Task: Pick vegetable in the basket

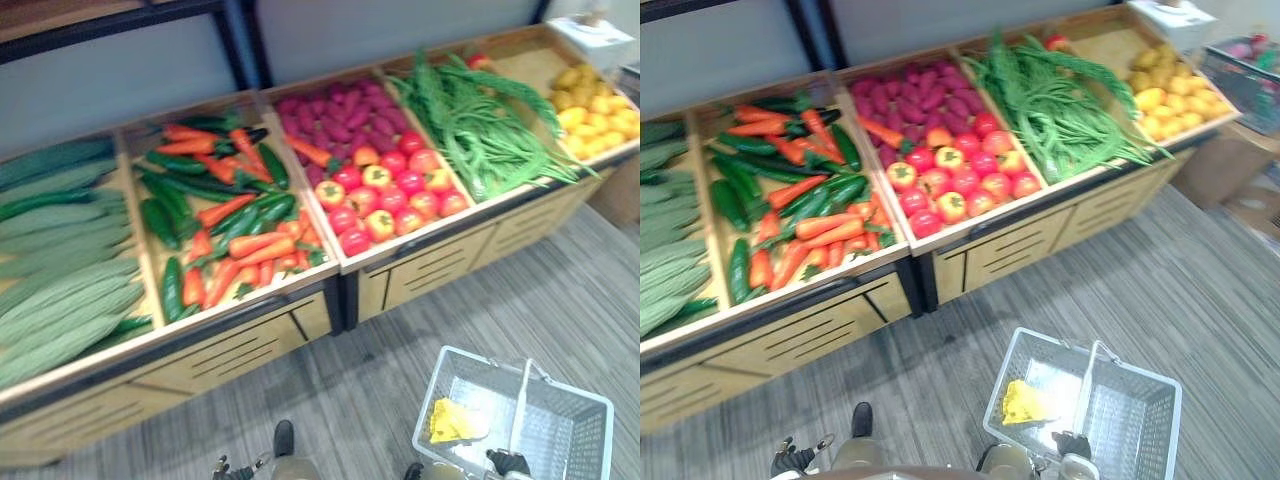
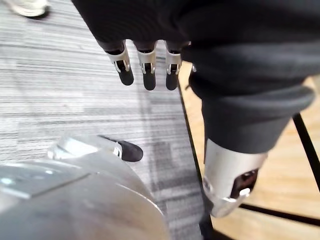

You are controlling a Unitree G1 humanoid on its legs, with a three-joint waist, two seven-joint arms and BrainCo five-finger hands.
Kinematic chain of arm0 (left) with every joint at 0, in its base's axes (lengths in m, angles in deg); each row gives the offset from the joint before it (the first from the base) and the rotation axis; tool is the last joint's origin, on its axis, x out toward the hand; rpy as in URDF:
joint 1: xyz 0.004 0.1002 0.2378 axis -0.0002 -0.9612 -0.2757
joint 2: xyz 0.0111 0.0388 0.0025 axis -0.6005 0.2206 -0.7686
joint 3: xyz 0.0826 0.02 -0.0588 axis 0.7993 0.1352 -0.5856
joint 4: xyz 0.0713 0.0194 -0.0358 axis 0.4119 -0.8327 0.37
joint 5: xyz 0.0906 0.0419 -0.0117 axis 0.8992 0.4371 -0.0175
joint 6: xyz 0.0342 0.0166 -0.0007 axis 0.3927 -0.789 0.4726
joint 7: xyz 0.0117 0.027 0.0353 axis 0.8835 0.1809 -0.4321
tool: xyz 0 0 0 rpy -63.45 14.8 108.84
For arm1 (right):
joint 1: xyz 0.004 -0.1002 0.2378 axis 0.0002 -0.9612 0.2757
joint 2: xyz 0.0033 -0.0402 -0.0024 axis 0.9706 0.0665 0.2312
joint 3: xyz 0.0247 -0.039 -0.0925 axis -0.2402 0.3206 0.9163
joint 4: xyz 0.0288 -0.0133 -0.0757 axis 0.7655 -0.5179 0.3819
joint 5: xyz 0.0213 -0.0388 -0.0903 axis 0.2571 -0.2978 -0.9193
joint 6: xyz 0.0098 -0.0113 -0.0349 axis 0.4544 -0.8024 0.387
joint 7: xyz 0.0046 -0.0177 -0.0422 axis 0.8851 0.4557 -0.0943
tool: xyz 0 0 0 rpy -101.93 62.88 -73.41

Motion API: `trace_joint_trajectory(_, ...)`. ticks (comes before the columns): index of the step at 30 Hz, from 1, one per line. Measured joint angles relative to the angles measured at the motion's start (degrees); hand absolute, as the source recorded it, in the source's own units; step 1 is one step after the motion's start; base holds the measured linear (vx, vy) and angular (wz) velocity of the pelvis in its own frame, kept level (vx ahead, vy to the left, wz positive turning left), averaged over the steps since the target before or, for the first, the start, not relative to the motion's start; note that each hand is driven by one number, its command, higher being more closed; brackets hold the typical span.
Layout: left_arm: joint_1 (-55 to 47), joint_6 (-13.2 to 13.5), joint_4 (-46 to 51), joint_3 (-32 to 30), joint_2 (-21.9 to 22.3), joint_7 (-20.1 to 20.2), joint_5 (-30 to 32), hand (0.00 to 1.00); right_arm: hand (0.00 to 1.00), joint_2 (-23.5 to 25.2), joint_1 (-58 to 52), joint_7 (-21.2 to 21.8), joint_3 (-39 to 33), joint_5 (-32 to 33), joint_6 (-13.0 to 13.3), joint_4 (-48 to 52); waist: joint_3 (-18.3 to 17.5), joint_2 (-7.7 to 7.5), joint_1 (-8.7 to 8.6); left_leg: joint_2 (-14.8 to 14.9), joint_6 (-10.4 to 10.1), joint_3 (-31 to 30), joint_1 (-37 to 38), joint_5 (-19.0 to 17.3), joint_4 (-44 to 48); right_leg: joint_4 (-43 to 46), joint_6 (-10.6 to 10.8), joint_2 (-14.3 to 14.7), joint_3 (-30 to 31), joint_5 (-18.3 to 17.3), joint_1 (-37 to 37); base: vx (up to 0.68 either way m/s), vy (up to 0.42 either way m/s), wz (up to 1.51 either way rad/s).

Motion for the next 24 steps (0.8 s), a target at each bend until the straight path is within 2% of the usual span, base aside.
trace_joint_trajectory(1,-0.4,-0.3,-0.2,1.2,-0.6,0.0,-0.5,0.0,1.0,-0.5,-0.4,0.0,-1.1,0.0,-0.3,-0.5,0.0,-0.23,-0.13,-0.5,0.9,8.5,0.2,0.7,0.7,-0.6,0.0,-0.7,-2.4,0.0,1.9,0.0,0.069,1.05)
trace_joint_trajectory(3,-0.4,-0.3,-0.2,1.8,-0.8,-0.1,-0.4,0.0,1.0,-0.6,-0.5,0.0,-1.0,0.0,-0.3,-0.4,-0.3,-0.14,0.03,-2.1,1.7,10.3,0.3,2.1,-0.5,-1.9,0.3,-1.3,-3.9,0.2,2.9,-0.03,0.108,0.69)
trace_joint_trajectory(6,-0.1,-0.7,-1.4,2.5,-1.1,-0.1,-0.2,0.0,1.0,-0.7,-0.2,0.0,-0.7,0.1,-0.3,-0.4,-0.7,0.15,0.06,-5.4,1.0,8.1,0.3,3.3,-4.9,-4.3,1.7,-2.5,-6.3,0.9,3.8,0.0,0.169,0.44)
trace_joint_trajectory(8,0.0,-0.7,-1.9,3.5,-1.3,0.0,-0.2,0.0,1.0,-0.6,-0.3,0.0,-0.2,0.1,-0.3,-0.4,-0.7,0.21,-0.32,-6.8,1.4,6.6,0.1,4.0,-6.4,-5.7,2.1,-2.6,-6.6,1.4,4.7,0.05,0.152,0.5)
trace_joint_trajectory(10,0.1,-0.7,-2.7,4.8,-2.5,0.2,-0.2,0.0,1.0,0.1,0.2,0.1,0.7,0.1,-0.3,-0.4,-0.3,-0.69,-0.27,-8.1,1.5,4.5,-0.8,4.0,-6.4,-8.1,2.5,-2.6,-7.5,2.9,6.0,0.07,0.113,0.5)
trace_joint_trajectory(15,0.5,-1.0,-4.8,6.6,-3.9,0.4,-0.1,0.0,1.0,1.7,1.4,0.1,2.4,0.0,-0.3,-0.5,0.6,-1.91,0.38,-9.3,1.5,2.7,-0.8,3.5,-6.8,-10.1,2.1,-2.5,-8.4,3.0,8.0,0.03,0.021,0.23)
trace_joint_trajectory(18,0.6,-1.0,-4.7,7.0,-4.3,0.4,1.4,0.0,1.0,2.1,1.9,0.1,2.8,0.0,-0.4,-0.5,1.2,-3.09,0.4,-10.5,2.0,3.4,-0.2,1.3,-6.6,-10.8,1.9,-3.6,-8.5,3.1,9.0,0.08,0.023,0.01)
trace_joint_trajectory(19,0.6,-1.0,-4.7,7.0,-4.6,0.4,1.6,0.0,1.0,2.0,2.1,0.1,3.3,0.0,-0.4,-0.6,1.4,-3.82,0.42,-11.8,2.5,3.5,0.5,-0.4,-6.4,-10.1,1.4,-4.8,-8.1,3.2,9.5,0.16,0.062,-0.11)
trace_joint_trajectory(20,0.6,-1.0,-4.7,7.0,-4.5,0.4,1.6,0.0,1.0,1.8,2.2,0.0,3.7,0.0,-0.4,-0.6,1.6,-3.81,0.31,-12.2,2.6,3.3,0.9,-1.0,-6.4,-8.6,0.4,-5.3,-7.4,3.5,9.2,0.2,0.099,-0.07)
trace_joint_trajectory(22,0.5,-1.0,-4.4,8.1,-4.8,0.3,2.0,0.0,1.0,1.6,3.2,0.0,3.9,0.1,-0.2,-0.4,2.2,-3.3,-0.13,-12.1,2.7,2.6,2.9,-1.8,-6.4,1.5,-4.1,-7.0,-2.4,6.1,5.8,0.25,0.149,0.08)
trace_joint_trajectory(23,0.5,-1.0,-3.6,8.6,-5.3,0.4,2.0,0.0,1.0,1.9,3.5,0.0,4.1,0.3,-0.2,-0.3,2.6,-3.06,-0.18,-11.7,2.7,1.3,4.6,-2.7,-6.4,8.8,-6.9,-7.5,1.8,9.2,3.1,0.24,0.114,0.19)
trace_joint_trajectory(24,0.6,-0.9,-3.2,8.7,-5.0,0.5,2.0,0.0,1.0,2.2,3.4,0.1,4.0,0.6,-0.1,-0.4,3.2,-2.55,-0.33,-10.6,3.0,0.7,5.3,-2.9,-6.4,10.4,-5.8,-7.3,4.1,8.4,2.2,0.24,0.031,0.37)
